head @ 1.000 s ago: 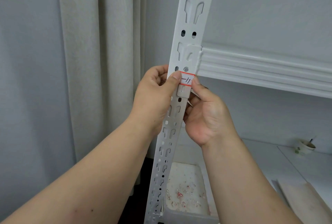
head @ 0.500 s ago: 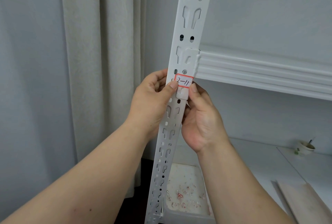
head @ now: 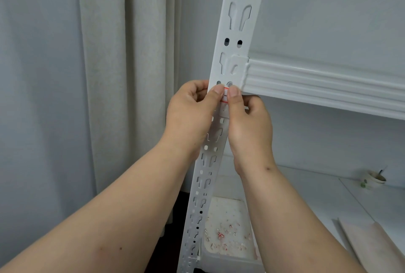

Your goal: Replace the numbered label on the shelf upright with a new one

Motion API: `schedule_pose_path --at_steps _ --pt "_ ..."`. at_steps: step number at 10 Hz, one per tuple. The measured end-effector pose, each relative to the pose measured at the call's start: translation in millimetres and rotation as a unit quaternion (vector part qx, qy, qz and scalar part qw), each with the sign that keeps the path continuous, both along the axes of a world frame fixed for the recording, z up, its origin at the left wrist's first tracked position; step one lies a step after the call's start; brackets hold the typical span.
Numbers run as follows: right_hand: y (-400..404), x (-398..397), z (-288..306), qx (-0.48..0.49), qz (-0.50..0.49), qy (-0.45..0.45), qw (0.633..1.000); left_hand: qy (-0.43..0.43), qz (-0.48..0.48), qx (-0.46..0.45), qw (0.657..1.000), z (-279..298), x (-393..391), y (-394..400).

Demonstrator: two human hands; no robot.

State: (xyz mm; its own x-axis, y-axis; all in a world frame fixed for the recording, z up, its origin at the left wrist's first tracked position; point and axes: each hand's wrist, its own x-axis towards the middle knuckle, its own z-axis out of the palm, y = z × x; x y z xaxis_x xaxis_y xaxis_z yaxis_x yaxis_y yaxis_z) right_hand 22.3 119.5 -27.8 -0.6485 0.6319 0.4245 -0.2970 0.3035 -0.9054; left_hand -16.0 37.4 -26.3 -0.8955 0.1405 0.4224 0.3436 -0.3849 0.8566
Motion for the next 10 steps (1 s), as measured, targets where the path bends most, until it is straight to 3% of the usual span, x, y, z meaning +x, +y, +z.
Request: schedule_pose_path --at_steps 4,6,8,10 --pt "3.5 3.6 -14.3 0.04 0.015 -0.003 0.999 0.019 -0.055 0.015 0.998 -12.6 -2.9 -4.6" --pt "6.7 2.9 -16.5 -0.005 0.04 0.019 0.999 0.0 -0.04 0.024 0.999 -9.9 -2.3 -3.1" --pt "14.4 14.6 -11.2 -0.158 0.2 0.008 0.967 -0.008 -0.048 0.014 0.999 -9.7 -0.5 -4.9" --pt "18.6 30.4 -14.1 -0.091 0.037 -0.027 0.995 0.003 0.024 -0.02 1.0 -23.2 11.6 -3.0"
